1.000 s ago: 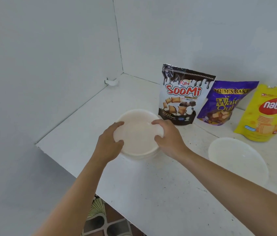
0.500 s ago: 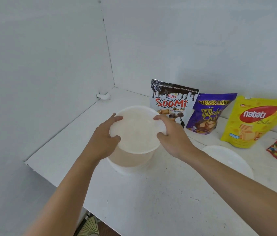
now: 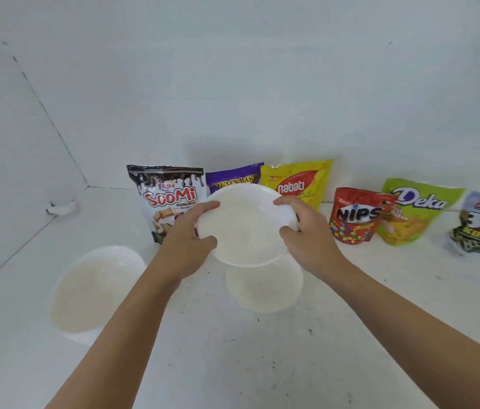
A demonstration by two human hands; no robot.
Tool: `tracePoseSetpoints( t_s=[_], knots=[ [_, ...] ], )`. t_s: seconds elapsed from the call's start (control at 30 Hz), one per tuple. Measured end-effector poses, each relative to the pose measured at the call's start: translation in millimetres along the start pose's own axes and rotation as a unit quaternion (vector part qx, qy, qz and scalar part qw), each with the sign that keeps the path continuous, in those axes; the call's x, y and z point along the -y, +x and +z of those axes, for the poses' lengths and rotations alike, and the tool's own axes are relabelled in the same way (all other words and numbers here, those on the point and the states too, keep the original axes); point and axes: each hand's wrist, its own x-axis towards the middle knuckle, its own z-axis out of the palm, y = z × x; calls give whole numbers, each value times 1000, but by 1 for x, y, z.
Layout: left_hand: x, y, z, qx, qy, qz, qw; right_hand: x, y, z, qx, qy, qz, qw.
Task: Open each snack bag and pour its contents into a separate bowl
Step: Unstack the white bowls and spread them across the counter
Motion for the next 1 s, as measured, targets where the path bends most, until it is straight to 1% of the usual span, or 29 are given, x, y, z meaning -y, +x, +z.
tracePoseSetpoints(
  t_s=[0.17,0.3,0.4,0.5,0.67,0.77,1.0],
  knots=[
    [-18,3,90,64,-17,-10,998,-53,-18,-67,-49,0,43,998],
    [-19,5,156,85,-9,0,996,-97,-31,-109,-71,-5,79,994],
    [-13,3,197,97,7,-4,995,-129,-40,-131,-74,-5,101,992],
    [-5,0,230,105,25,-32,994,-155,-46,-145,-57,-21,118,991],
    [9,-2,262,111,36,-67,991,-183,-50,-152,-19,-55,135,989],
    [16,-4,272,114,44,-87,989,-195,-53,-151,-13,-71,147,987],
    [34,-6,286,124,75,-101,984,-218,-61,-147,18,-86,163,983]
  ],
)
